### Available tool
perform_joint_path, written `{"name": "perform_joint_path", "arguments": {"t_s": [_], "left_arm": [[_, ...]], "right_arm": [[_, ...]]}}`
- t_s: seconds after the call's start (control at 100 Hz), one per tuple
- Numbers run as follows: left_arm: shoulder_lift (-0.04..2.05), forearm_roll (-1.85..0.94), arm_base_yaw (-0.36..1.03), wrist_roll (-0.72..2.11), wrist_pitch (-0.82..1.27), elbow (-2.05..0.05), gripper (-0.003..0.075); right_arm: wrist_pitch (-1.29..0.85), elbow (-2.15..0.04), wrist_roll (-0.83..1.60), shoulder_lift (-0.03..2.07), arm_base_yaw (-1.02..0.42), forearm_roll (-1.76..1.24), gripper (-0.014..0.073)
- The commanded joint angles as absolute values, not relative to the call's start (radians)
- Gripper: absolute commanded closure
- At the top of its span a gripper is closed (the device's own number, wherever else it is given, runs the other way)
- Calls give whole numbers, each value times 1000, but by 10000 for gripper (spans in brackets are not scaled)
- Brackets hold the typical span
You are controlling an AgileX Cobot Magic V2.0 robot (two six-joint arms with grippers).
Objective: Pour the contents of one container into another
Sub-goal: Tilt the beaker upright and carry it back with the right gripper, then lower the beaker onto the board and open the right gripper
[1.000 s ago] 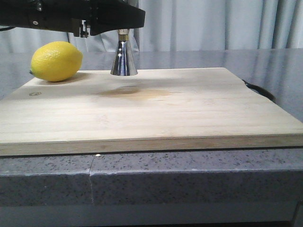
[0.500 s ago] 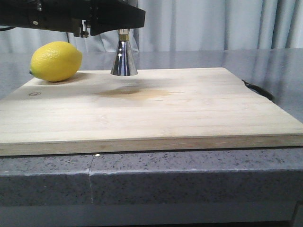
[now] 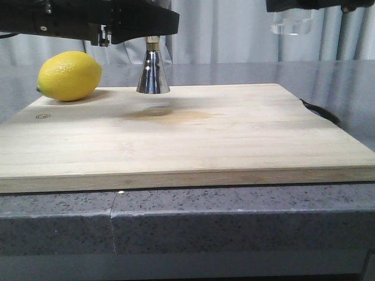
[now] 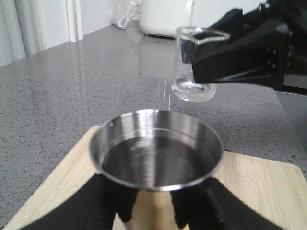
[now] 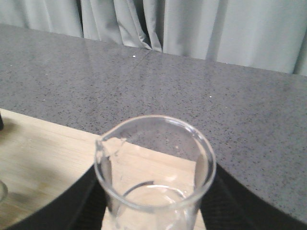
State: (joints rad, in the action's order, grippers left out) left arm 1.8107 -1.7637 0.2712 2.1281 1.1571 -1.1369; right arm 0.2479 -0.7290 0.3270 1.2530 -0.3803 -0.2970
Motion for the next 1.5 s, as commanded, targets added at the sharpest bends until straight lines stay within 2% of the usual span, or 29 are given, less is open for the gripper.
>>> {"name": "perform_joint_path", "arguments": {"t_s": [0.0,0.43,0.85,1.32,1.49], "left_arm": [[1770,-1864,277,2119,1245,-1168,482],[1770,-1864,277,2119,1245,-1168,482],[1770,-1864,277,2119,1245,-1168,482],[1770,-1864,277,2119,1245,-1168,482],[1770,-1864,277,2119,1245,-1168,482]], "right_arm": [[415,-715,320,1228,-374,-304,302],[678,-693,265,1439,-374,-304,302],[830,-696,163,1594,-376,-197,302],[852,-696,163,1646,-376,-149,298],[850,-696,116,1646,-376,-114,223]]}}
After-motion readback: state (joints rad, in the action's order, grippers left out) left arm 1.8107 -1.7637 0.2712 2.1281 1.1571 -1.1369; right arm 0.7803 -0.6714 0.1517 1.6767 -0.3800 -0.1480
